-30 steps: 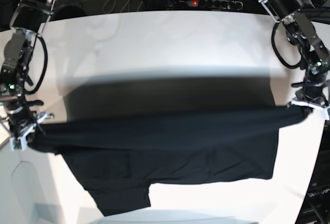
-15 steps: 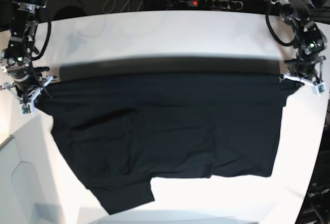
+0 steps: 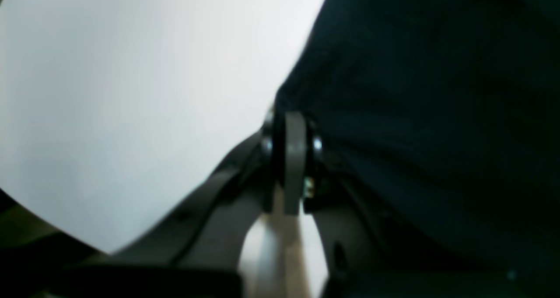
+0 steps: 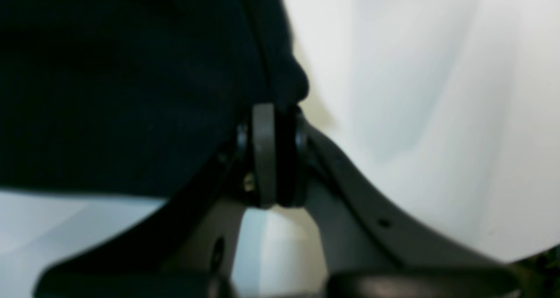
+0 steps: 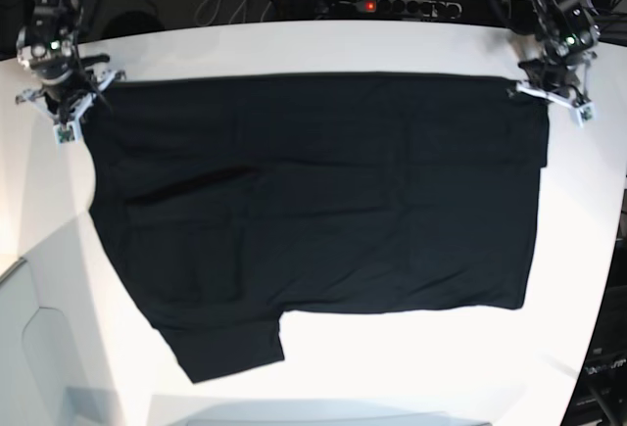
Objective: Fold the T-shirt properly
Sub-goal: 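Drag the shirt toward the robot with both grippers, then release, then move both grippers to the shirt's hem corners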
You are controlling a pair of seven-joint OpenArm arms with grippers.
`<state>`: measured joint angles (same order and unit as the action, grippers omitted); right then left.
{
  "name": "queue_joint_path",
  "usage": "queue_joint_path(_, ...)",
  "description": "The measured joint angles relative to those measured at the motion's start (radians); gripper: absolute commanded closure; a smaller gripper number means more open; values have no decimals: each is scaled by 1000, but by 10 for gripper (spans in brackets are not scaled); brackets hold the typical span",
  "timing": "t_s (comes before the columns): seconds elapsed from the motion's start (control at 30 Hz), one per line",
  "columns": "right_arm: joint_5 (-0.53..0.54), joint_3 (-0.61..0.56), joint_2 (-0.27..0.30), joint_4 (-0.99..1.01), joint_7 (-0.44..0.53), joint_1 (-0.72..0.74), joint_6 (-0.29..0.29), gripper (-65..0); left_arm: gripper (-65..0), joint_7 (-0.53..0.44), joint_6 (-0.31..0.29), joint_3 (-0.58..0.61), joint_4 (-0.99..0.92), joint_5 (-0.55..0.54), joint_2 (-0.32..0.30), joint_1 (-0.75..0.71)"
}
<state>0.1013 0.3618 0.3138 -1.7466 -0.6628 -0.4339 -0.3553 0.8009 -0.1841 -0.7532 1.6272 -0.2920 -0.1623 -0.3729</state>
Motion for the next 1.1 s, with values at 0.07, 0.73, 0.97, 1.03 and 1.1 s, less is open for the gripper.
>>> queue_joint_path(0.07, -2, 2, 2, -1, 22, -30, 1, 0, 0, -15, 0, 2, 2, 0, 1, -22)
queue_joint_path(0.73, 3, 2, -9, -15, 58, -153, 3, 0, 0, -34, -169, -27, 16, 2, -7, -113)
queue_joint_path(0.97, 3, 2, -9, -17, 65, -165, 3, 0, 0, -37, -176, -44, 19, -3, -4, -146)
queue_joint_path(1.03, 3, 2, -9, -17, 65, -165, 3, 0, 0, -26, -176, -44, 25, 4, -4, -145)
queue_joint_path(1.1, 3, 2, -9, -18, 62, -165, 3, 0, 0, -19, -176, -44, 25, 3, -10, -145)
